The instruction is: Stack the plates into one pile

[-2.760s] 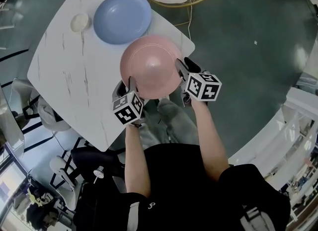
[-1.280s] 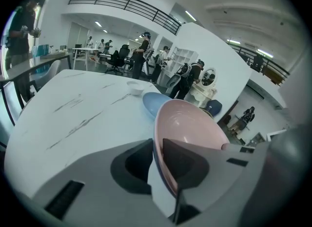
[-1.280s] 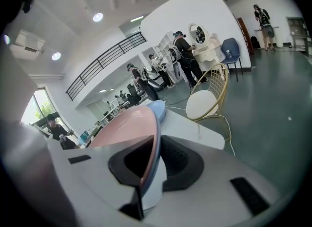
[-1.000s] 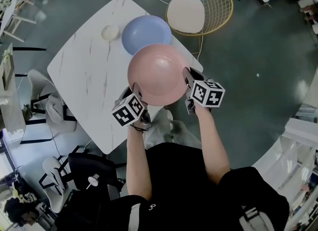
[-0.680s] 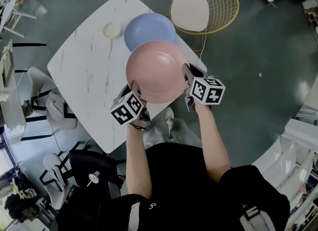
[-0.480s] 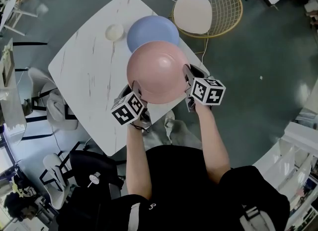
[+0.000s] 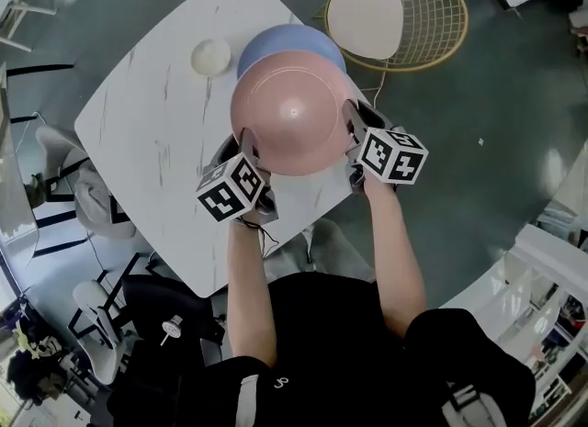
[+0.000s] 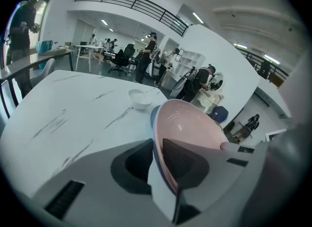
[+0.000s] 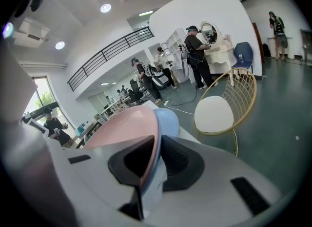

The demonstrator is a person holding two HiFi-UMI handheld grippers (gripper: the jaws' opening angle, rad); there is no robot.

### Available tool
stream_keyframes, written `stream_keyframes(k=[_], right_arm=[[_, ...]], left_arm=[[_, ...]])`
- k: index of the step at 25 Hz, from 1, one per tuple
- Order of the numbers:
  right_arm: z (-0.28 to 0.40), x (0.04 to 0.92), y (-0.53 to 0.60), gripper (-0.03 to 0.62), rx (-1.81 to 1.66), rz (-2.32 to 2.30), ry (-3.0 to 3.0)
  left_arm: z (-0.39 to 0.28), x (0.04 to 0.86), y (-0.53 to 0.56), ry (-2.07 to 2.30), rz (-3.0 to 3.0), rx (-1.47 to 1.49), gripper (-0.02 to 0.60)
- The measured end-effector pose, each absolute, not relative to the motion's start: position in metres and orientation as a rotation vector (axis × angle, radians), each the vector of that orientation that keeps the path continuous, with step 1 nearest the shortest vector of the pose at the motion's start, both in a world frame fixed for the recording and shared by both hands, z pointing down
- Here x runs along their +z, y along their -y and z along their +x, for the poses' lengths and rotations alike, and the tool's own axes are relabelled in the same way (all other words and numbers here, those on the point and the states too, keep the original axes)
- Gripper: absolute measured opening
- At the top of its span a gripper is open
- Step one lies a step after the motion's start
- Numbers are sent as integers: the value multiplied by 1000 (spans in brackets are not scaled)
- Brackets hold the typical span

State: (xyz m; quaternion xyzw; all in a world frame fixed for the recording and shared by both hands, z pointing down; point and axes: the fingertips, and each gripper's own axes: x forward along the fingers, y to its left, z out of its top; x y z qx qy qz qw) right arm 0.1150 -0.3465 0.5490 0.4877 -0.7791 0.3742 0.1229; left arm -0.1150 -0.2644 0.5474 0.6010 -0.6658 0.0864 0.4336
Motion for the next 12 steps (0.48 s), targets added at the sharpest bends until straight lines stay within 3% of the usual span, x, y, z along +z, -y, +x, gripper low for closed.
stream_keyframes(k=[12], right_arm=[[112,574,409,60,1051,1458,2204]], left_arm=[[-115,569,327,1675,1614,289,95]])
